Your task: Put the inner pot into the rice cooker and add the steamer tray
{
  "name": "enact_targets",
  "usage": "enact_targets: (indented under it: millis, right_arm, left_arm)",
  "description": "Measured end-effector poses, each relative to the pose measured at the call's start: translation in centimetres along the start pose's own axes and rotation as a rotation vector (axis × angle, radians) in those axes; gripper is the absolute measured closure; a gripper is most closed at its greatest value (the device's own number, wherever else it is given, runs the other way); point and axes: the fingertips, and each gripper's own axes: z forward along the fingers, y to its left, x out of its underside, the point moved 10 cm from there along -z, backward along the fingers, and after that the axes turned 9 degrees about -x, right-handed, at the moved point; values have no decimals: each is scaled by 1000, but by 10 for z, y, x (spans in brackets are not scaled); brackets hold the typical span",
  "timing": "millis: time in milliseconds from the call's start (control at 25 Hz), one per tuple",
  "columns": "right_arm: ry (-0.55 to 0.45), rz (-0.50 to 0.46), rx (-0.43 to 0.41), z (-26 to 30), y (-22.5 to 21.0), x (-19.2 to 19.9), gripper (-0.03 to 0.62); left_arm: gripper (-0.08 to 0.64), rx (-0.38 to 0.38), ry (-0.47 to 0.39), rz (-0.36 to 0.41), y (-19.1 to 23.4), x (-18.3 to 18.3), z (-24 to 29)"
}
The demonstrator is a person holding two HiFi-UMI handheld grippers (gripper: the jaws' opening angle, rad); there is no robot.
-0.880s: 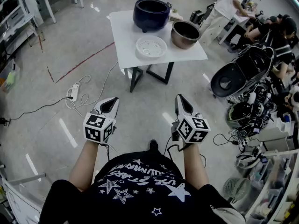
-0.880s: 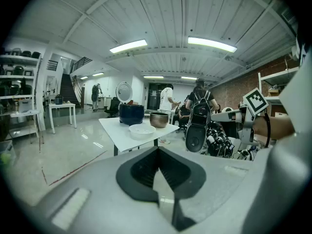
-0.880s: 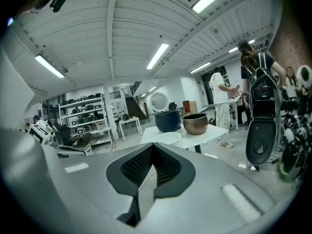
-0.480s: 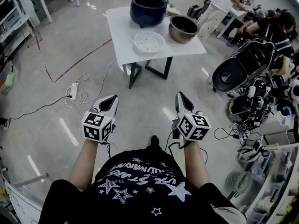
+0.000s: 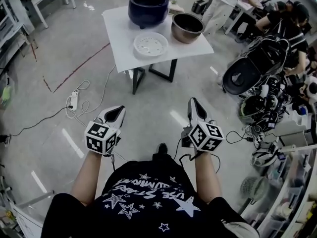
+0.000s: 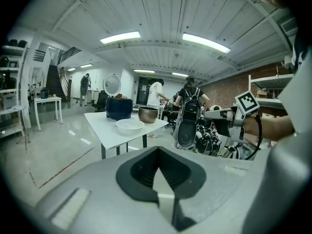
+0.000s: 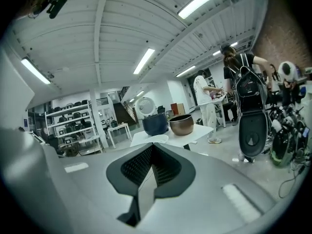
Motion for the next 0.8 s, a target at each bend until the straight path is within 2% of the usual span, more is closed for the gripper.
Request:
enact_targets:
  millis: [120,200,320,400,480,640,800]
  right_arm:
    - [-19,32,-40,6,-17,-5,560]
    - [-8,41,-78,12,-31,-9,541]
    - [23,50,-127,25,-52,-16,384]
    - [43,47,-151,34,-66,-22,311]
    - [59,34,-174,41,-82,-29,265]
    - [77,27,-198,50,-119,-40,221]
    - [102,22,-205,53,-151,-46,202]
  left_arm:
    - [541,-16,-5,20,-6,-10,19]
    - [487,-29,-10,13,-14,-18,34]
    - [346,-38,-17,15,-28,-32,57]
    - [299,-44,-22,14,-37,-41,72]
    - [255,-51,-32,-6,-47,-48,87]
    - [203,-71,-36,-38,-69,-58,120]
    - [180,-75,-36,-59,-90,-65,144]
